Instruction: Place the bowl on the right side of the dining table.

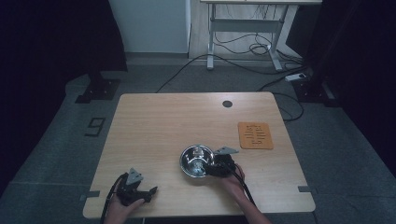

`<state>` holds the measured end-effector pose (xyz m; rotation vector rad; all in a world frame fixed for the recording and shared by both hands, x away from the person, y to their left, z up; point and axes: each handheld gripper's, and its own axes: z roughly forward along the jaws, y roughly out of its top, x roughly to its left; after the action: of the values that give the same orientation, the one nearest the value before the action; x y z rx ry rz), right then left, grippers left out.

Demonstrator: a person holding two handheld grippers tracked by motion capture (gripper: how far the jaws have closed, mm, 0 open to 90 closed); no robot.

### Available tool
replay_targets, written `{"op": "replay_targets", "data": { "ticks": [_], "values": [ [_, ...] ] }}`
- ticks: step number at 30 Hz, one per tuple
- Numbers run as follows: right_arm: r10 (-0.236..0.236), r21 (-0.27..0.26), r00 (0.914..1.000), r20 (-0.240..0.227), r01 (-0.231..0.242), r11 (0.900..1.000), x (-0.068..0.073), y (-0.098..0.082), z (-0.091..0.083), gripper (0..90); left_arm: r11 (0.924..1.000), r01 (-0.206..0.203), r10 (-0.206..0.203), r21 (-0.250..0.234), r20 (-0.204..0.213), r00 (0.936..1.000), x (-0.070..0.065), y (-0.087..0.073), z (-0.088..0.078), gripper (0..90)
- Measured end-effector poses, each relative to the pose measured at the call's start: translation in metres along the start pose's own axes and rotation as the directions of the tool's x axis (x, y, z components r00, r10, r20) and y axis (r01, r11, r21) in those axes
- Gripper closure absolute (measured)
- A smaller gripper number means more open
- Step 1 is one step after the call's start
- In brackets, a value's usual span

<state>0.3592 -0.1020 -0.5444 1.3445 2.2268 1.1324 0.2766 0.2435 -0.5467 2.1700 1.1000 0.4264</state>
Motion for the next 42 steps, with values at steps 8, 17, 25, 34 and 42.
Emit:
{"op": "replay_targets", "data": {
  "ticks": [8, 17, 25, 34, 42],
  "values": [
    [0.015, 0.004, 0.9995, -0.026, -0.015, 1.000, -0.002, 0.001, 0.000, 53.8, 1.0000, 0.000, 0.000, 0.000, 0.000, 1.0000, 0.000, 0.000, 0.000, 13.0],
    [0.115, 0.019, 0.9918, -0.055, -0.114, 0.993, -0.010, 0.004, 0.002, 73.3, 1.0000, 0.000, 0.000, 0.000, 0.000, 1.0000, 0.000, 0.000, 0.000, 12.9],
    [0.179, 0.027, 0.9767, -0.119, -0.177, 0.984, -0.014, 0.010, 0.002, 86.0, 1.0000, 0.000, 0.000, 0.000, 0.000, 1.0000, 0.000, 0.000, 0.000, 13.0],
    [0.156, 0.025, 0.9802, -0.122, -0.155, 0.988, -0.012, 0.011, 0.000, 86.3, 1.0000, 0.000, 0.000, 0.000, 0.000, 1.0000, 0.000, 0.000, 0.000, 13.0],
    [0.175, 0.009, 0.9739, -0.144, -0.176, 0.984, -0.013, 0.014, -0.005, 86.1, 1.0000, 0.000, 0.000, 0.000, 0.000, 1.0000, 0.000, 0.000, 0.000, 13.0]
  ]
}}
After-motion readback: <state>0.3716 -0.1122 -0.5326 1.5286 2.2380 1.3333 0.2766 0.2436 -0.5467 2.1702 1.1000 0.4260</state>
